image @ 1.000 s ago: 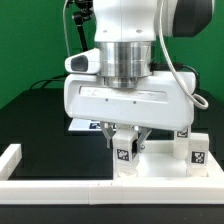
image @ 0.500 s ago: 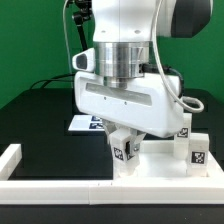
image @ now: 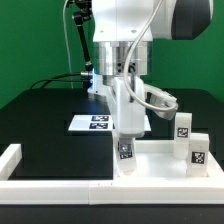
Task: Assemble square table
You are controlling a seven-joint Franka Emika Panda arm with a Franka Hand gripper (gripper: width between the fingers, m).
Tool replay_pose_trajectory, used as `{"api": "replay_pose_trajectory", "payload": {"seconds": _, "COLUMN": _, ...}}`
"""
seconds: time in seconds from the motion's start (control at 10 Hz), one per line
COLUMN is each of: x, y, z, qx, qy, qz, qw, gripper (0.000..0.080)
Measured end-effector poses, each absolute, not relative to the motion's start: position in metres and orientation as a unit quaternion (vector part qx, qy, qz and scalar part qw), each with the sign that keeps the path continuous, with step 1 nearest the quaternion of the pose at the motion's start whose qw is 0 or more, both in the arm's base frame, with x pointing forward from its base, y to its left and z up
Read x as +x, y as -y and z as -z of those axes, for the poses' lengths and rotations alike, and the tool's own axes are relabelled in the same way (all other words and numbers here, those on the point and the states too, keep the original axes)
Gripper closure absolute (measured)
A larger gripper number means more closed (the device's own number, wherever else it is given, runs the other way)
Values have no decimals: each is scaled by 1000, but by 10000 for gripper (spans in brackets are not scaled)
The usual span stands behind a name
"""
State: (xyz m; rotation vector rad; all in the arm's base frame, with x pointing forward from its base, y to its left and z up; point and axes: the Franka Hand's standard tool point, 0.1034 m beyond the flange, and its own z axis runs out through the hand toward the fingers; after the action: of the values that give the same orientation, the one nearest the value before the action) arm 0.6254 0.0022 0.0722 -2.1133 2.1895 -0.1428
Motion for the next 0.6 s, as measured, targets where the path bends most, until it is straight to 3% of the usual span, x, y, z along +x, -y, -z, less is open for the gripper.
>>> {"api": "replay_pose_trajectory", "payload": {"seconds": 0.3, "x": 626, "y": -14, "z": -72, "qx": -627, "qy": -776, "qz": 38, "qw": 58, "gripper": 509}}
{"api": "replay_pose_trajectory", "payload": {"seconds": 0.6, "x": 627, "y": -14, "z": -72, "qx": -663, "qy": -745, "qz": 43, "qw": 56, "gripper": 508}}
